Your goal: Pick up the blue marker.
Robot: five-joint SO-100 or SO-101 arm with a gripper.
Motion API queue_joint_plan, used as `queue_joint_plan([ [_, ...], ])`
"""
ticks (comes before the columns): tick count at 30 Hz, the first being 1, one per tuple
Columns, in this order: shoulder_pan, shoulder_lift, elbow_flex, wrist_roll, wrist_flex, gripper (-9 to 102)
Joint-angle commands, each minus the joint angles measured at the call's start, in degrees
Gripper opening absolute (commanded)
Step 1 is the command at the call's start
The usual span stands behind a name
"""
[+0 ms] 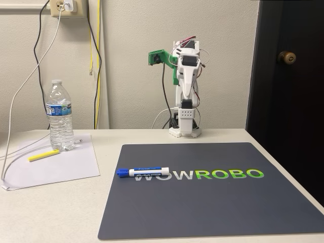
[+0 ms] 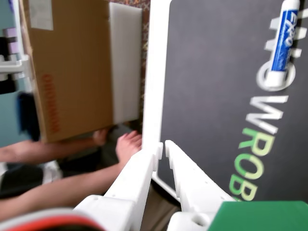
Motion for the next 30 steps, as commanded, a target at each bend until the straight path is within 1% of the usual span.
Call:
queue_joint_plan([
  [1, 0.97, -7.21, -15.21, -1.67, 7.21, 0],
  [5, 1.32, -20.74, -35.77, -4.92, 20.74, 0],
  [7, 1.58, -24.52, -41.13, -5.8, 24.35, 0],
  [16, 3.87, -30.06, -41.31, -13.89, 29.79, 0],
  [23, 6.68, -34.28, -41.4, -21.45, 28.92, 0],
  [30, 9.67, -37.18, -41.4, -24.43, 29.09, 0],
])
